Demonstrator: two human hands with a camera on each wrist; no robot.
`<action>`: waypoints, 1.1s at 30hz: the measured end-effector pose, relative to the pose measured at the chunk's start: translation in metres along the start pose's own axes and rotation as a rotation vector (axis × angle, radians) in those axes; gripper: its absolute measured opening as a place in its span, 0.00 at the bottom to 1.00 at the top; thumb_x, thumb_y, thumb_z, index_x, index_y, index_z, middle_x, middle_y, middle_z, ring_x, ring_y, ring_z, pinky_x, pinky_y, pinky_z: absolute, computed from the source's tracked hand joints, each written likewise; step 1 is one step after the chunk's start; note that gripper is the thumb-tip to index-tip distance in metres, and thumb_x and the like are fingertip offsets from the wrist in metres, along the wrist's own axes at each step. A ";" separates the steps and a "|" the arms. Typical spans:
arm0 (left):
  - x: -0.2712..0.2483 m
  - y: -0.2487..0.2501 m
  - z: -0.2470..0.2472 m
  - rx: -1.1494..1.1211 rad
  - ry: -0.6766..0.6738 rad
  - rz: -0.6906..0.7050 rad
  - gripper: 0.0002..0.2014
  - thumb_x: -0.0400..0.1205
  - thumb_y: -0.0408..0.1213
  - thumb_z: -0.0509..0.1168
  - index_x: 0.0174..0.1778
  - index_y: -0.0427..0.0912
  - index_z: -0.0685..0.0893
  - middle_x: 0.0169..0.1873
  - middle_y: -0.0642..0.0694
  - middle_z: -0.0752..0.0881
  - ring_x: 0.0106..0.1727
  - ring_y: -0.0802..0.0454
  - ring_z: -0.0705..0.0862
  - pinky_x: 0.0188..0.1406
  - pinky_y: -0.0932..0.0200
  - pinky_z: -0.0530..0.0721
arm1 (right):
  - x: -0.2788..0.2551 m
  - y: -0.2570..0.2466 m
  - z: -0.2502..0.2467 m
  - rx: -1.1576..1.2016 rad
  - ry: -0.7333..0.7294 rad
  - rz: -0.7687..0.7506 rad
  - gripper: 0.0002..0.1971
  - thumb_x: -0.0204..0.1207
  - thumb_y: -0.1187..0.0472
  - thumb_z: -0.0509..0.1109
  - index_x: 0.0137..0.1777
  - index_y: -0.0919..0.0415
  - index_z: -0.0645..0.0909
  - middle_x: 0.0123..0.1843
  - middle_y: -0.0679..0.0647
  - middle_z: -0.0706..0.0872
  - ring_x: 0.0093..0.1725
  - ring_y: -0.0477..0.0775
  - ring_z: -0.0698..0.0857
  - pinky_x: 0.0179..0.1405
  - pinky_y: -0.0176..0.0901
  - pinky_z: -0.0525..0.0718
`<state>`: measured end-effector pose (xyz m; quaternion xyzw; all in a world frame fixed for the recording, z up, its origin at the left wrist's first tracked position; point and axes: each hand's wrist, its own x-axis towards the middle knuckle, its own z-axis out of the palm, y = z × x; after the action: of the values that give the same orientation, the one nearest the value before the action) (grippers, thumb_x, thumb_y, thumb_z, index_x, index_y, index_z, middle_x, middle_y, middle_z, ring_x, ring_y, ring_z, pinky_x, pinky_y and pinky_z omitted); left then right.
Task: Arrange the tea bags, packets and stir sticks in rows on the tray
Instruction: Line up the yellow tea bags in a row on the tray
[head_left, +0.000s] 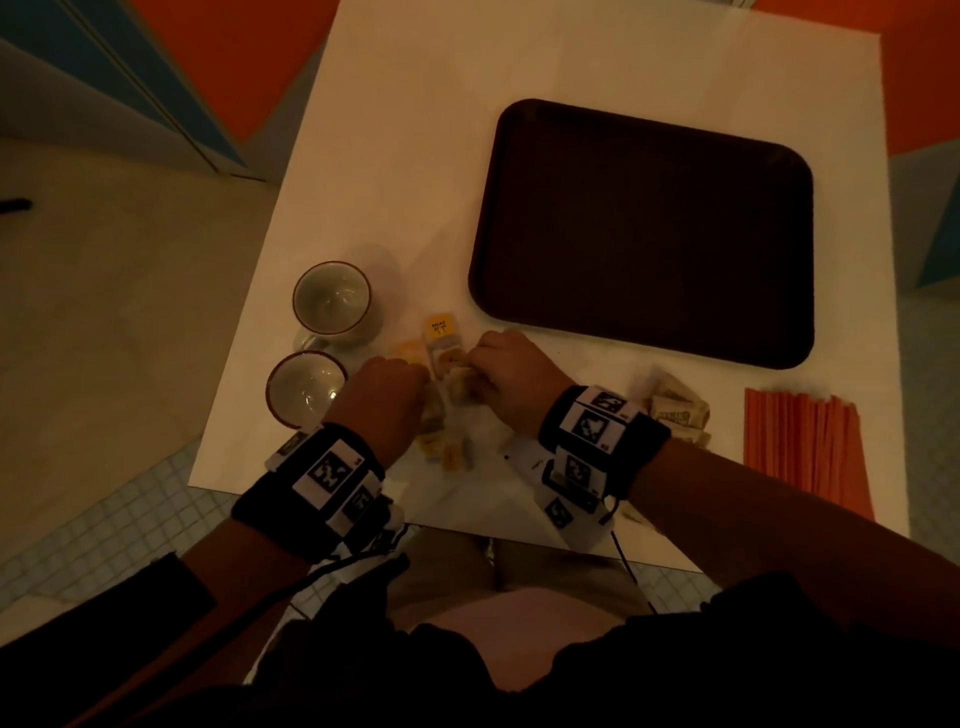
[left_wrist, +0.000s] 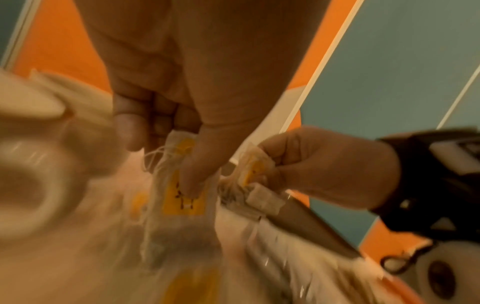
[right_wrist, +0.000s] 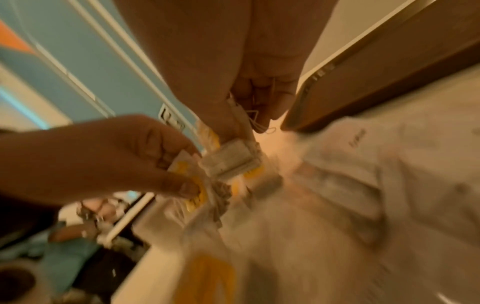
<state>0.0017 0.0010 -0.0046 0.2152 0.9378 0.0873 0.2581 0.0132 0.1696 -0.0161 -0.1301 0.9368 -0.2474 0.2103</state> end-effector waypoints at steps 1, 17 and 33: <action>-0.004 0.001 -0.008 -0.028 0.024 0.013 0.09 0.78 0.29 0.58 0.49 0.37 0.83 0.44 0.39 0.85 0.47 0.41 0.82 0.46 0.50 0.80 | -0.002 -0.001 -0.005 0.037 0.035 0.000 0.11 0.76 0.66 0.63 0.57 0.65 0.79 0.55 0.64 0.80 0.57 0.65 0.75 0.59 0.56 0.72; 0.114 0.041 -0.163 -0.135 0.187 0.259 0.12 0.79 0.35 0.64 0.57 0.35 0.82 0.54 0.33 0.84 0.53 0.35 0.81 0.50 0.48 0.78 | -0.006 0.083 -0.150 0.305 0.514 0.212 0.07 0.75 0.61 0.70 0.51 0.57 0.85 0.44 0.49 0.85 0.44 0.46 0.83 0.39 0.21 0.75; 0.321 0.068 -0.149 0.042 -0.020 0.166 0.13 0.82 0.40 0.61 0.58 0.39 0.82 0.57 0.36 0.83 0.55 0.37 0.81 0.45 0.54 0.73 | 0.128 0.152 -0.160 0.272 0.305 0.230 0.12 0.76 0.66 0.65 0.59 0.62 0.80 0.58 0.61 0.84 0.58 0.58 0.82 0.49 0.38 0.74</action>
<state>-0.3003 0.1982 -0.0025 0.2985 0.9157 0.0866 0.2548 -0.1935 0.3186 -0.0103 0.0458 0.9245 -0.3624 0.1085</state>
